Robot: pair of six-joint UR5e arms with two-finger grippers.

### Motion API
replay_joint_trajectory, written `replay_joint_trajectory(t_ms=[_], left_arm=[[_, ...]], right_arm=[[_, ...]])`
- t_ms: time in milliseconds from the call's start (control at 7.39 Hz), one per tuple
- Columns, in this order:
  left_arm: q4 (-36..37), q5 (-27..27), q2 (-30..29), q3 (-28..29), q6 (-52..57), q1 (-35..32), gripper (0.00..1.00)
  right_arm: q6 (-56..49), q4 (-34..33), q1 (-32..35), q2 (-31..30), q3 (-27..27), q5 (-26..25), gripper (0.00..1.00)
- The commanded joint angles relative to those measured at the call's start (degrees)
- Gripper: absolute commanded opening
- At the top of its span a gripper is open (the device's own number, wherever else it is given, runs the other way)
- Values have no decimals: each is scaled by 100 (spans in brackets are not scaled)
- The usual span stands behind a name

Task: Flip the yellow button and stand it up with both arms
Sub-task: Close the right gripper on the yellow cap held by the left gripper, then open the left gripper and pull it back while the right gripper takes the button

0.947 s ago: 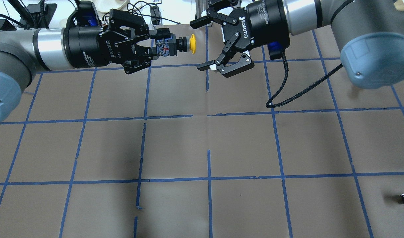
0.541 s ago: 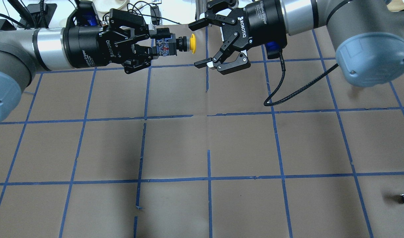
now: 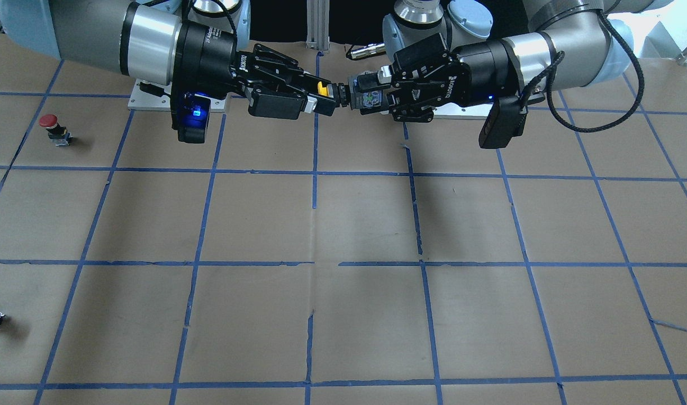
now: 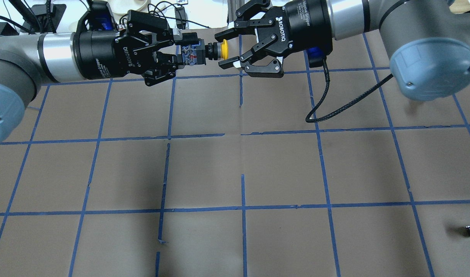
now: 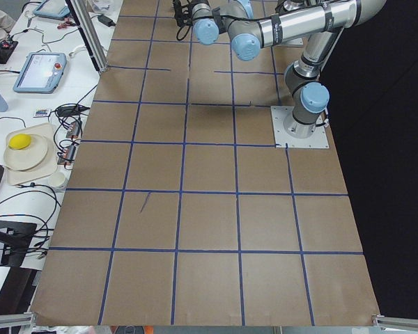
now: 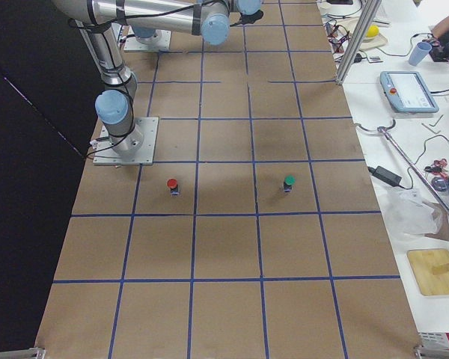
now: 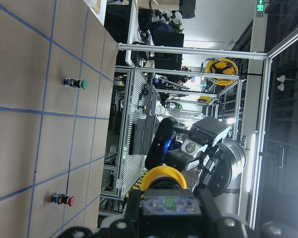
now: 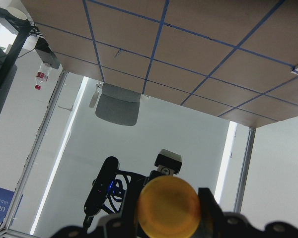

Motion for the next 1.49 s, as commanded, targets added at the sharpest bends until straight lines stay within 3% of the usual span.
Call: replay_joint_trajectory(t_ms=[0, 135, 271, 406, 947, 1083, 1353], left_arm=[[0, 8, 8, -1, -9, -3, 3], [-9, 16, 0, -9, -9, 6, 4], [-9, 34, 0, -1, -70, 6, 33], [-9, 78, 8, 8, -97, -3, 99], [-18, 226, -27, 26, -106, -3, 100], [8, 1124, -36, 104, -97, 6, 100], [114, 2445, -27, 140, -97, 6, 100]], right_arm=[[-14, 5, -5, 10, 7, 0, 16], [12, 5, -5, 10, 7, 0, 15], [12, 5, -5, 10, 7, 9, 15], [12, 5, -14, 10, 7, 0, 14], [12, -21, -145, 10, -11, -96, 7], [-66, -12, -372, 10, -11, -236, 7], [-224, -144, -821, -147, -89, -1102, 5]])
